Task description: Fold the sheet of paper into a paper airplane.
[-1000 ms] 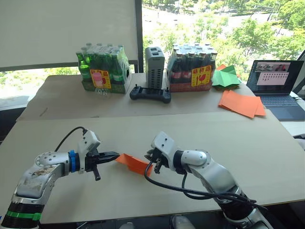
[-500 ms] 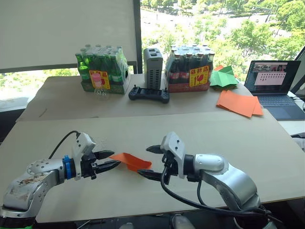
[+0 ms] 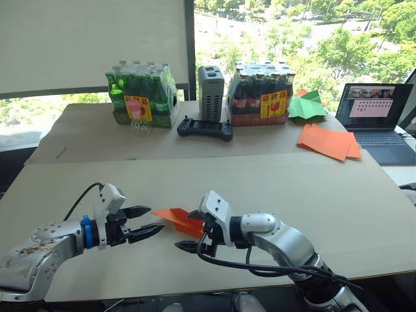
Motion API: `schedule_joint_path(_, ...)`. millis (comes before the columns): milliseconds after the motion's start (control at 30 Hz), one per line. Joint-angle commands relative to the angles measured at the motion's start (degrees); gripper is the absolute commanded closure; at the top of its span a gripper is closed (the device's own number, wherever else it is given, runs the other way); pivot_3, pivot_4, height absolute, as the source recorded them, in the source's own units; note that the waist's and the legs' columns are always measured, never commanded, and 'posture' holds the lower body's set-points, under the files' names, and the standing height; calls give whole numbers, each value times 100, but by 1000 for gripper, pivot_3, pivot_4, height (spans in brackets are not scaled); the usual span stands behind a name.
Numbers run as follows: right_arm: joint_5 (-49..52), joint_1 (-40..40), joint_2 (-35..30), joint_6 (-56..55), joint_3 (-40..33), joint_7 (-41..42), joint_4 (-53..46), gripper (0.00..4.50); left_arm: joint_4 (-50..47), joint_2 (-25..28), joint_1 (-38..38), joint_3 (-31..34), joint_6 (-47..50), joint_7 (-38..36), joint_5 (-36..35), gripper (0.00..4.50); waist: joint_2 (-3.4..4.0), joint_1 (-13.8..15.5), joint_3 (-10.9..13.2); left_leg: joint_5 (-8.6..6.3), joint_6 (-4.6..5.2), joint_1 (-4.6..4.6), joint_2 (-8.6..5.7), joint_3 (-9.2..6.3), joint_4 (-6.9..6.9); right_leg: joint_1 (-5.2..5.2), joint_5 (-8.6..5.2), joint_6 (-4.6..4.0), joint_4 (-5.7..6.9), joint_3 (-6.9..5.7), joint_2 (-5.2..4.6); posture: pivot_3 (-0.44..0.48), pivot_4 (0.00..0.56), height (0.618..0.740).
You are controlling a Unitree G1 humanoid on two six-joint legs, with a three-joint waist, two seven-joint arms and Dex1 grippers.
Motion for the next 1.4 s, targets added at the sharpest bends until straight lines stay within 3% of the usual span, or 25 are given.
schedule_joint_path(33,-159,-133,62,-309,-76,-121,158,0,-227,105,40,179,-9,6,-137,317,0,-5,0,0,0,0,0,0,2,0,0,0,1,0,0,0,150,723)
schedule_joint_path(533,152,-472,302,-97,-914,-208,430,0,-61,95,76,59,-273,-58,-34,317,0,-10,0,0,0,-1,1,0,8,0,1,-1,9,1,1,0,150,723)
schedule_joint_path(1133,-969,-581,53,-1303,-107,-106,1241,0,-206,35,60,-12,-405,-31,-48,317,0,-10,0,0,0,-2,-1,1,16,0,1,-1,15,2,1,0,150,723)
schedule_joint_path(1267,-1007,-547,96,-1321,-121,-71,1259,1093,-297,37,34,-3,-355,-10,-99,283,0,-14,0,0,0,-2,0,1,16,0,1,-1,15,2,1,0,150,723)
schedule_joint_path(1400,-805,-546,111,-1154,-249,87,910,2513,-391,35,-8,-21,-273,56,-150,283,0,-10,0,0,0,-2,0,0,16,0,1,-1,16,2,1,0,150,723)
